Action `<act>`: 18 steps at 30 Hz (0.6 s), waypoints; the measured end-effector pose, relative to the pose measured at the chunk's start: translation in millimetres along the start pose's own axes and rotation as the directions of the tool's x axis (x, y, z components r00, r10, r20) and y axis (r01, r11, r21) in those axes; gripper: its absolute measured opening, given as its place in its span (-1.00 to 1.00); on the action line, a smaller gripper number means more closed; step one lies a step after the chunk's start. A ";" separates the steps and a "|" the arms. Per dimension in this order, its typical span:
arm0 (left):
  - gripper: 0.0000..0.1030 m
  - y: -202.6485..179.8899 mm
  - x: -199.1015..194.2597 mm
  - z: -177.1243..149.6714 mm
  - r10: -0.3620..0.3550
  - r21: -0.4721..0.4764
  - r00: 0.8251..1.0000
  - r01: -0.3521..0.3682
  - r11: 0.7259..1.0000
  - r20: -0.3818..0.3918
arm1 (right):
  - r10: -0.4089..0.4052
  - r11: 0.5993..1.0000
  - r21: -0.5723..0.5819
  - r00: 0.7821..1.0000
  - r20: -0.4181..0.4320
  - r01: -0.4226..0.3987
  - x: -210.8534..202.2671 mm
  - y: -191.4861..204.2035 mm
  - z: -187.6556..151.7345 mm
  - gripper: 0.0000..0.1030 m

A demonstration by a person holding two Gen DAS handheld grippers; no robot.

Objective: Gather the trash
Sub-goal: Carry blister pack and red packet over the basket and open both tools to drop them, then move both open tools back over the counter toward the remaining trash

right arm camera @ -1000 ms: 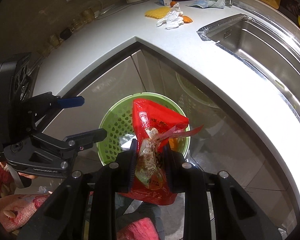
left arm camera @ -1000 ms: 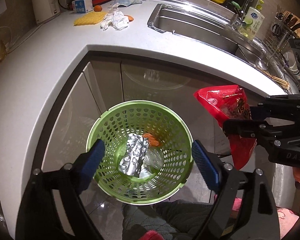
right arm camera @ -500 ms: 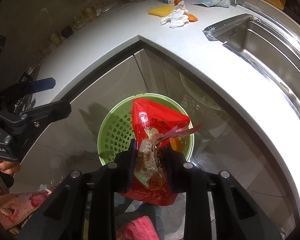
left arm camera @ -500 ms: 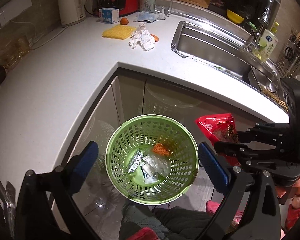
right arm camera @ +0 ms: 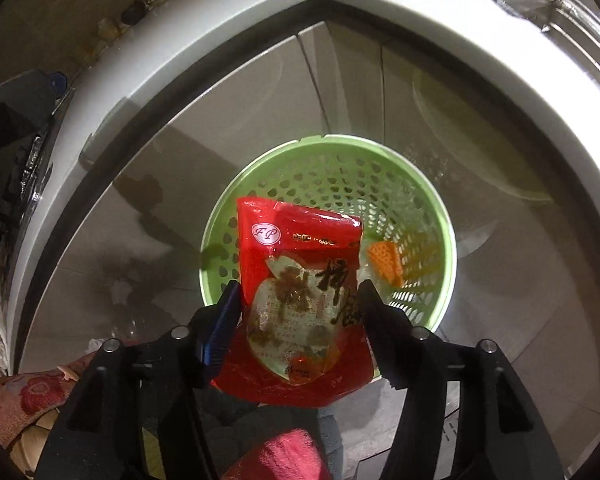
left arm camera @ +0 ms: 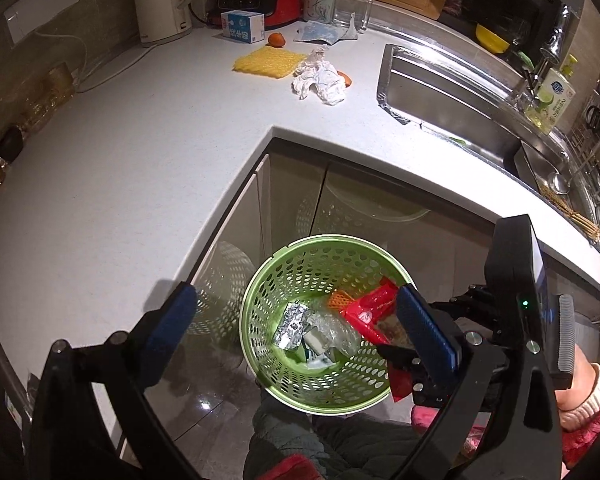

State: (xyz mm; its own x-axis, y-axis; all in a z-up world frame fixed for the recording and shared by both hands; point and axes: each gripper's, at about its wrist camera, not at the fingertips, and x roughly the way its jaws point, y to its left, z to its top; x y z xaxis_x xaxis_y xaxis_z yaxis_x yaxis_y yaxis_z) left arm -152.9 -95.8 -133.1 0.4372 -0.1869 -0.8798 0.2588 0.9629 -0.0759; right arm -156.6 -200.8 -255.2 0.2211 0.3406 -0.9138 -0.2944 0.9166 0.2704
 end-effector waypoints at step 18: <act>0.85 40.1 12.9 37.2 -0.015 -0.014 1.000 0.015 1.000 -0.004 | -0.089 0.996 0.034 0.986 0.139 0.085 -50.8 9.3 48.6 0.76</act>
State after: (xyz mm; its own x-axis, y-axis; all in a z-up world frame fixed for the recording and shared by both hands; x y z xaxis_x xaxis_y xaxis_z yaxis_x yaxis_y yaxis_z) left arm -104.8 -66.9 -130.1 0.4302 -0.2004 -0.8802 0.2531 0.9627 -0.0954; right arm -125.4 -199.4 -191.5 0.3733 0.2833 -0.8834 -0.2431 0.9488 0.2016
